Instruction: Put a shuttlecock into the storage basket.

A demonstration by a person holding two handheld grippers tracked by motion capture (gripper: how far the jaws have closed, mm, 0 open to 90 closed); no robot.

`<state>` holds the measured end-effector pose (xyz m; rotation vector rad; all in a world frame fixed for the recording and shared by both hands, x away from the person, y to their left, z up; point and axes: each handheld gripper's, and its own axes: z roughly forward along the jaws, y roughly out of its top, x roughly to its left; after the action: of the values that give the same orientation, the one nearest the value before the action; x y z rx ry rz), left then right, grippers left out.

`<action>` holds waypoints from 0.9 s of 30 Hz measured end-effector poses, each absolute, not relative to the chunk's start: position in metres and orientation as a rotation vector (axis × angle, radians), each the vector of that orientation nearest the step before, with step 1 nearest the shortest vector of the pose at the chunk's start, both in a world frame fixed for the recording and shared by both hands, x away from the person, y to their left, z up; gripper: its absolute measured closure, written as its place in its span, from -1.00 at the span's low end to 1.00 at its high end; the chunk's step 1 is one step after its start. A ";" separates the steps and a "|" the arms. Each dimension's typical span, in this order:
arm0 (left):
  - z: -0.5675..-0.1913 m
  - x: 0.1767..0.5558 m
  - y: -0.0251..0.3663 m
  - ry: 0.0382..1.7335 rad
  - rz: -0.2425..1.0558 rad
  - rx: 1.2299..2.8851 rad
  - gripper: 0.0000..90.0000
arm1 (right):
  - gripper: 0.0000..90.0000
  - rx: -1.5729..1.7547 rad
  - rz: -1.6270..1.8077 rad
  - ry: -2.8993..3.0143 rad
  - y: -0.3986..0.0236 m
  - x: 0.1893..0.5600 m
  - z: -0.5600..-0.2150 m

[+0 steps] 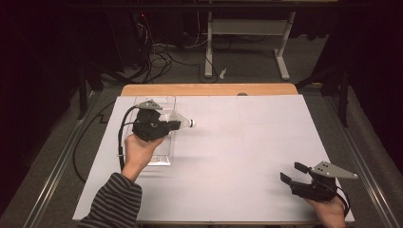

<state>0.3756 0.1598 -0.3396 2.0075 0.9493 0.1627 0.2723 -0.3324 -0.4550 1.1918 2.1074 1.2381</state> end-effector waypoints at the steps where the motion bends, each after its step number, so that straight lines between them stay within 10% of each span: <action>1: -0.339 0.376 0.160 0.950 0.164 2.007 0.99 | -0.36 1.192 1.238 2.107 -0.332 0.272 -0.455; 27: -0.336 0.369 0.184 0.992 0.201 1.967 0.99 | -0.36 1.193 1.237 2.108 -0.332 0.272 -0.455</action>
<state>0.3686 0.1836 -0.3364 1.9673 0.9920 0.2009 0.2724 -0.3322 -0.4551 1.1928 2.1083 1.2372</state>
